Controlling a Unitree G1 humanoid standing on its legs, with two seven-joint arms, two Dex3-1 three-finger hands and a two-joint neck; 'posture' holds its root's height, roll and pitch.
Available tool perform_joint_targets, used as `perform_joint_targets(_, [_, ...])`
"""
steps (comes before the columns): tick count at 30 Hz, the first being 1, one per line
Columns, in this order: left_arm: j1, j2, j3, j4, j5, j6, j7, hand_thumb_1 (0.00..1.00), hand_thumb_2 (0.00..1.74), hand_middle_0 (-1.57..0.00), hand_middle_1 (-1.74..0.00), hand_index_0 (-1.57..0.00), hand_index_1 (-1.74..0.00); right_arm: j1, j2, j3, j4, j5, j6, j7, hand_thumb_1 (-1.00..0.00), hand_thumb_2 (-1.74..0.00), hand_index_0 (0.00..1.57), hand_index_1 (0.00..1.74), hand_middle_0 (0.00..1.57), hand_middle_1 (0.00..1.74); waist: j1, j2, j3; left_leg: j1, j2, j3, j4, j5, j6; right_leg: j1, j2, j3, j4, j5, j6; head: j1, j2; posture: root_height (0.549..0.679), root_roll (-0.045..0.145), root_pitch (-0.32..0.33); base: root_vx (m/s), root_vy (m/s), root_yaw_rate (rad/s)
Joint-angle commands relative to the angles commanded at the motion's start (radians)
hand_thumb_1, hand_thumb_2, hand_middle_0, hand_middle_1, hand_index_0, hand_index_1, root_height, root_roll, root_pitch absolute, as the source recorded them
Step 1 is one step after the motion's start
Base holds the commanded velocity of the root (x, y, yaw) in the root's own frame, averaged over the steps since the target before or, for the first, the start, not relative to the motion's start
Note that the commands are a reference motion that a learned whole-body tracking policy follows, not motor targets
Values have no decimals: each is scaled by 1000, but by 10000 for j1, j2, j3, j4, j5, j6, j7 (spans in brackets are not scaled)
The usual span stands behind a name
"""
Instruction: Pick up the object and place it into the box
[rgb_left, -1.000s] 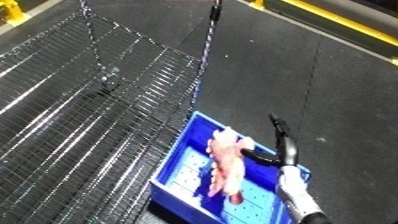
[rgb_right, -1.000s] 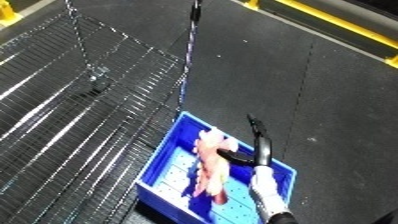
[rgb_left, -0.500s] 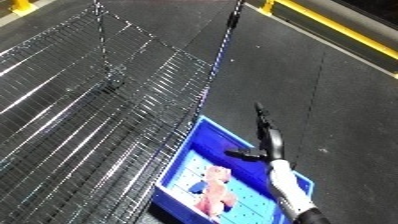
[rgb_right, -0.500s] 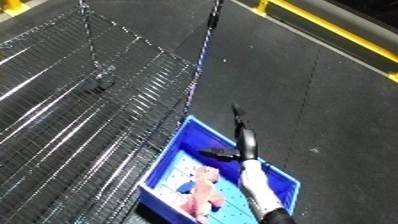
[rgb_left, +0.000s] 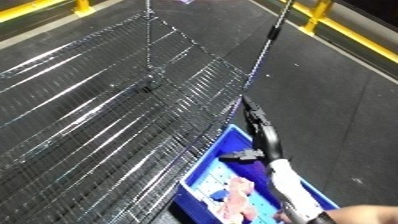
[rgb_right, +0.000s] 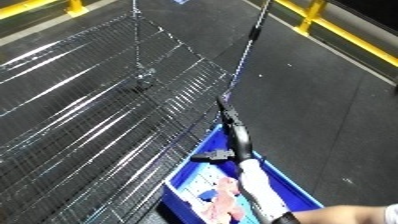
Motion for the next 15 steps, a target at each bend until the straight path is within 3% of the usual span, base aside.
perform_joint_targets(6, [-1, 12, 90, -159, 82, 99, 3, 1000, 1740, -1570, -1740, -1570, -1740, -276, 106, 624, -413, 95, 111, 279, 0, 0, 0, 0, 0, 0, 362, -113, 62, -82, -9, -151, -20, 78, 6, 11, -19, -130, 124, -87, 9, -1903, -92, 644, 45, -186, 9, 0, 134])
perform_joint_targets(8, [-22, 16, 118, -211, 109, 107, 11, 1000, 1740, -1570, -1740, -1570, -1740, -339, 149, 754, -527, 49, 126, 294, 0, 0, 0, 0, 0, 0, 430, -143, 75, -107, -20, -194, -25, 100, 9, 2, -21, -151, 157, -106, 11, -1903, -92, 643, 44, -186, 2, 0, 104])
perform_joint_targets(9, [-51, 3, 122, -225, 128, 102, 31, 1000, 1740, -1570, -1740, -1570, -1740, -395, 194, 855, -583, 19, 137, 299, 0, 0, 0, 0, 0, 0, 482, -155, 84, -120, -29, -224, -31, 111, 8, -1, -28, -170, 180, -118, 14, -3277, -58, 643, 43, -186, 6, -2, 125])
perform_joint_targets(15, [-300, -56, 160, -195, 307, 71, 186, 1000, 1740, -1570, -1740, -1570, -1740, -752, 459, 1671, -858, -262, 194, 334, 0, 0, 0, 0, 0, 0, 798, -285, 114, -168, -71, -377, -52, 149, 18, 1, -54, -281, 332, -206, 20, -5255, -159, 642, 40, -188, 10, -9, 96])
